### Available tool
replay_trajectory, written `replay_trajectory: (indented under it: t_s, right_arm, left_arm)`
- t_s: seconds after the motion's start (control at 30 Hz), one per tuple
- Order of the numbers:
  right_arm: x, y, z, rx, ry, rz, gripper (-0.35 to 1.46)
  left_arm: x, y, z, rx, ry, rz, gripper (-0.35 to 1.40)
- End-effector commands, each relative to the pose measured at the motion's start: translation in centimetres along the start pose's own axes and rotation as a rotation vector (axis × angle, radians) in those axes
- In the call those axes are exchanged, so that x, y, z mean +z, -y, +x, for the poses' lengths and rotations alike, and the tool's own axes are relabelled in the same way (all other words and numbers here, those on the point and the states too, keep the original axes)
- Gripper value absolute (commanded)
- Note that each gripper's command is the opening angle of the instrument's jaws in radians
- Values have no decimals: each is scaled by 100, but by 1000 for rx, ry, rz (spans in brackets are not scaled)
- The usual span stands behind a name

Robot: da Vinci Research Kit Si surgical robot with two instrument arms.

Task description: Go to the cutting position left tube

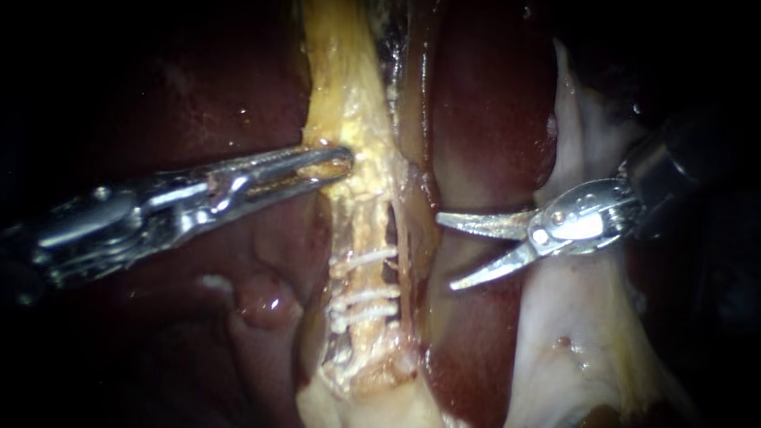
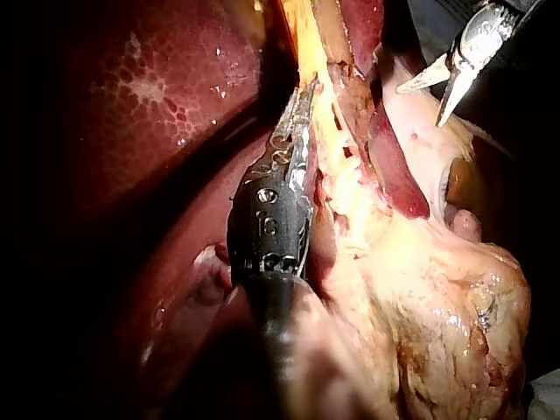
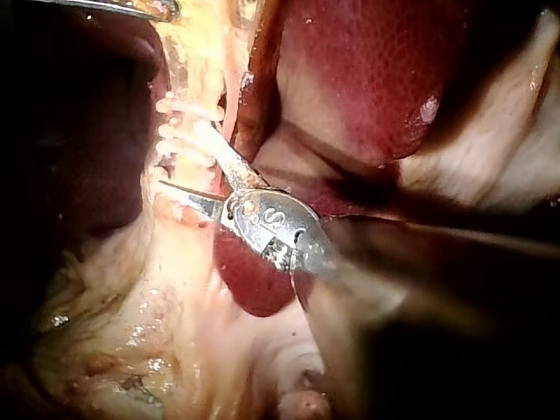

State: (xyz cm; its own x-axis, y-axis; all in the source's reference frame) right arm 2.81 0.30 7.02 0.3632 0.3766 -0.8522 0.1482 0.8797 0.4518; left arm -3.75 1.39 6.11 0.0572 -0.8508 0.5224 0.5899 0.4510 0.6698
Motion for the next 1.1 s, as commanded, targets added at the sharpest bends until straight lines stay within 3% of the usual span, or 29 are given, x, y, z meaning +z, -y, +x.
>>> replay_trajectory:
  t_s: [0.03,0.17,0.27,0.67,0.83,1.1]
  right_arm:
    - [6,1,-4,22,5,14,143]
    - [31,7,-18,138,10,69,143]
    - [51,7,-29,189,38,94,141]
    - [99,-12,-75,286,104,149,136]
    - [108,-18,-82,292,110,149,136]
    - [116,-26,-75,295,99,151,135]
  left_arm:
    - [-8,0,-8,7,20,-3,-35]
    - [-29,5,-24,8,45,-4,-35]
    - [-39,11,-28,16,55,-5,-35]
    - [-48,26,-29,19,62,-12,-35]
    - [-49,28,-29,19,62,-12,-35]
    - [-50,29,-29,19,63,-16,-35]
